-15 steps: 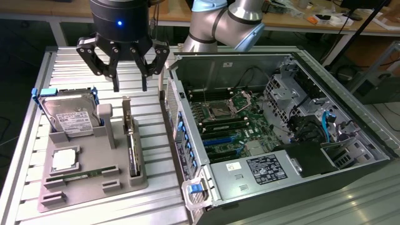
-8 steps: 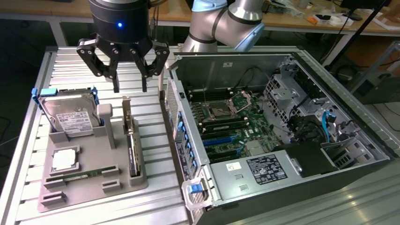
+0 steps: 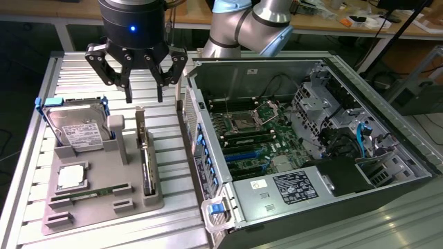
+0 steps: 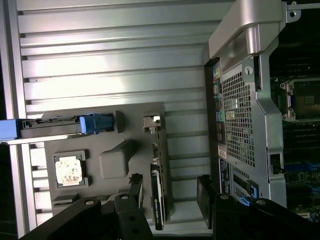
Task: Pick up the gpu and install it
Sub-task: 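Pick up the gpu and move the gpu toward the slot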
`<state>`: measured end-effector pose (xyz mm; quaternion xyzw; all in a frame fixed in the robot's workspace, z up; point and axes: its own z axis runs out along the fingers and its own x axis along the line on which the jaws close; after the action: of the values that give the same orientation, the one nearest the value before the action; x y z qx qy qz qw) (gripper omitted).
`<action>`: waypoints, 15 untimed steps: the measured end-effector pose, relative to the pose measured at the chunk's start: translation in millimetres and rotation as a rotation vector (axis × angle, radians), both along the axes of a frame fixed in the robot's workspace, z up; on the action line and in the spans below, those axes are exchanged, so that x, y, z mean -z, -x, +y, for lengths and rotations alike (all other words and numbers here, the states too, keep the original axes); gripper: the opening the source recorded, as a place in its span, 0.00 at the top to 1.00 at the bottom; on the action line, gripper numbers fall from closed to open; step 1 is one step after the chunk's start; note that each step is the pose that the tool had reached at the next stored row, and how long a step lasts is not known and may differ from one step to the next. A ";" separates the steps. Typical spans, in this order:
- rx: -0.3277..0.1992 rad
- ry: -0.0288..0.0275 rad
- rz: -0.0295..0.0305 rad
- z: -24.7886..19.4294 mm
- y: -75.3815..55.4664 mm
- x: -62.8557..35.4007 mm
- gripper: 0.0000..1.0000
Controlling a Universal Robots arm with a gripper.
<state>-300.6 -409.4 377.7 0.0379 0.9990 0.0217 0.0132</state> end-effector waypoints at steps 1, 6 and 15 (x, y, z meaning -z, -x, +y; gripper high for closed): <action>0.000 -0.0001 0.0000 0.0 0.0 0.3 0.44; 0.000 -0.0001 -0.0001 -0.6 0.2 1.7 0.44; 0.000 0.0000 0.0000 -1.0 0.5 5.3 0.44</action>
<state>-301.1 -410.4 372.5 0.0379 0.9990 0.0217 0.0132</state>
